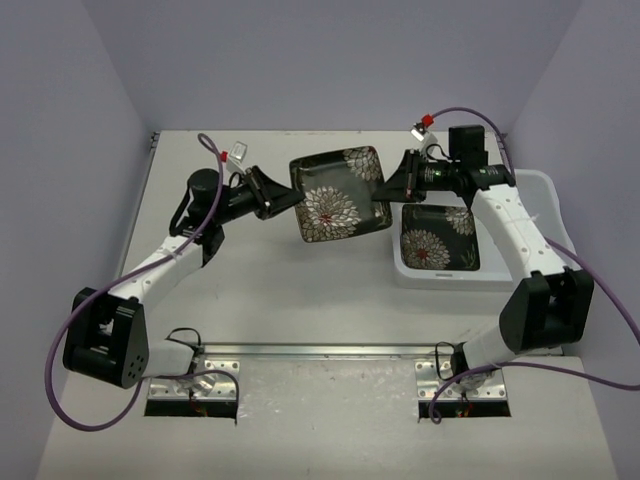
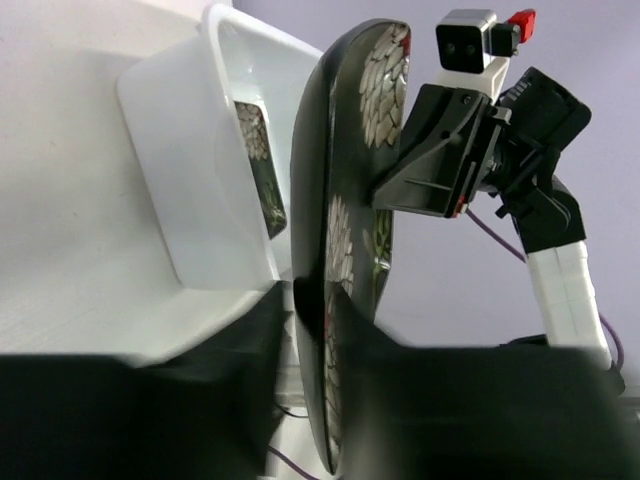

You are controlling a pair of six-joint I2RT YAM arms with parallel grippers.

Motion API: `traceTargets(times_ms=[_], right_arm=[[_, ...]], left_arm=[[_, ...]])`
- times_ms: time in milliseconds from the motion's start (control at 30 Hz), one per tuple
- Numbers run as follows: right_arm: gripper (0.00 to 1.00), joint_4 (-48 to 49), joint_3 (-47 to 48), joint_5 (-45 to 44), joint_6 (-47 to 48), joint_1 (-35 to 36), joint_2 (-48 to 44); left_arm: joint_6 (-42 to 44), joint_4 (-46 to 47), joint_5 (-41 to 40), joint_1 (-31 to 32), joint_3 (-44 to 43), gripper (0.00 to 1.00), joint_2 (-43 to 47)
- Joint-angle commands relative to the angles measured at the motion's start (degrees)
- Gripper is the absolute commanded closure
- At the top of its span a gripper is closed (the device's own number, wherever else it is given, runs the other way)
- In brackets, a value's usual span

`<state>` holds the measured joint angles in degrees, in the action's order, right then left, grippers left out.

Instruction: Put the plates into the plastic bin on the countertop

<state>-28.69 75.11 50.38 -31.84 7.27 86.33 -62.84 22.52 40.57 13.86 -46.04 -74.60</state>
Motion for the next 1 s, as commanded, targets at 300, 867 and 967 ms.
traceTargets(times_ms=[300,867,967], right_arm=[[1.0,-21.58,11.29,-16.21,8.14,-17.21,-9.24],[1.0,-25.52,12.51,-23.11,26.27,-28.62,-8.12],[1.0,-25.34,13.41,-21.8,26.76,-28.62,-4.78]], left_arm=[[22.09,-37.79,-20.69,-3.29,-16.29,0.0,6.84],[27.83,-41.2,-11.81,-3.18,-2.85,0.0,9.48],[29.43,-41.17,-10.21,-3.2,-1.93,0.0,8.68]])
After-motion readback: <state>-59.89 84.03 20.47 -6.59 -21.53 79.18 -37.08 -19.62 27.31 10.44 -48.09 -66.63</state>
